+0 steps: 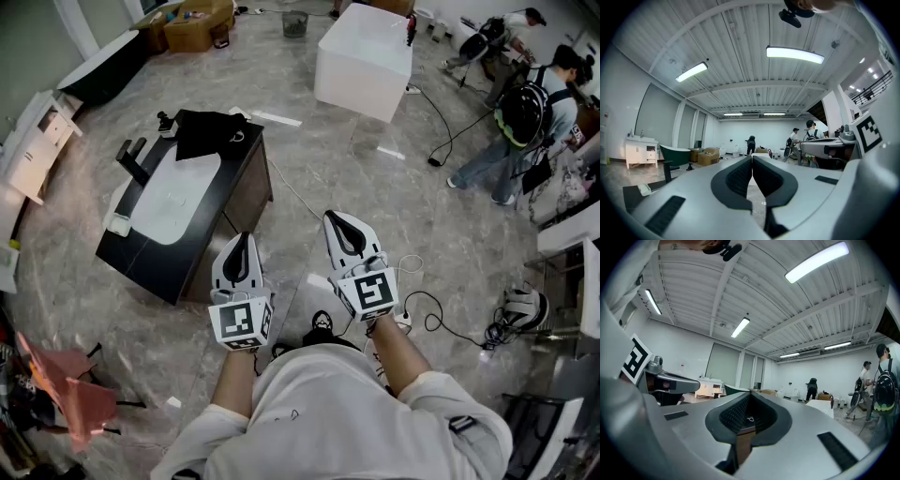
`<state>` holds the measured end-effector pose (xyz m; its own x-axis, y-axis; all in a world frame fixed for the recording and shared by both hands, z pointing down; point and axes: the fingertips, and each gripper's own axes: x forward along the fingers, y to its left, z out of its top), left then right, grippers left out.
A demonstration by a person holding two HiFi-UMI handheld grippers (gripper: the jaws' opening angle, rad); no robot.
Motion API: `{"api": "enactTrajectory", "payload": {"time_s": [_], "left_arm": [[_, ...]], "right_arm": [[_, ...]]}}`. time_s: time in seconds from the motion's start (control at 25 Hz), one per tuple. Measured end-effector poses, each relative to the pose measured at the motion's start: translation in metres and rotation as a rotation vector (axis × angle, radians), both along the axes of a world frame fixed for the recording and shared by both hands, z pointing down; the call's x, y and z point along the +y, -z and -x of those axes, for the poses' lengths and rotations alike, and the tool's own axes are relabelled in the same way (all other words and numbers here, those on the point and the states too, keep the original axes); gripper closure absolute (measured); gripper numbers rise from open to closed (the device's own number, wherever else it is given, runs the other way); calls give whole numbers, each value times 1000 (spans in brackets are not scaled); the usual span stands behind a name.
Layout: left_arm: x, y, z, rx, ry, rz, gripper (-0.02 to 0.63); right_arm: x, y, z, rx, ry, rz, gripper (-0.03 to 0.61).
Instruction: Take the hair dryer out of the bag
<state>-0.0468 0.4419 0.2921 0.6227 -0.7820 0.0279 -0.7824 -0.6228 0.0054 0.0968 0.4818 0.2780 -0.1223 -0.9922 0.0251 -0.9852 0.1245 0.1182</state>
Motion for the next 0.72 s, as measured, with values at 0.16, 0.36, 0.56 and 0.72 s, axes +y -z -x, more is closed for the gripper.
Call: {"api": "enactTrajectory", "payload": {"time_s": [0.16, 0.36, 0.56, 0.72], "left_arm": [[4, 2, -10, 13, -20, 1, 592], [10, -6, -25, -7, -38, 13, 592], [7, -19, -33, -32, -34, 48, 592], [9, -26, -42, -48, -26, 66, 591]], "right_arm": [[2, -1, -5, -1, 4, 12, 581], [5, -5, -10, -6, 27, 6, 581], [3, -17, -12, -29, 60, 24, 580], [-1, -27, -15, -31, 101, 50, 577]]}}
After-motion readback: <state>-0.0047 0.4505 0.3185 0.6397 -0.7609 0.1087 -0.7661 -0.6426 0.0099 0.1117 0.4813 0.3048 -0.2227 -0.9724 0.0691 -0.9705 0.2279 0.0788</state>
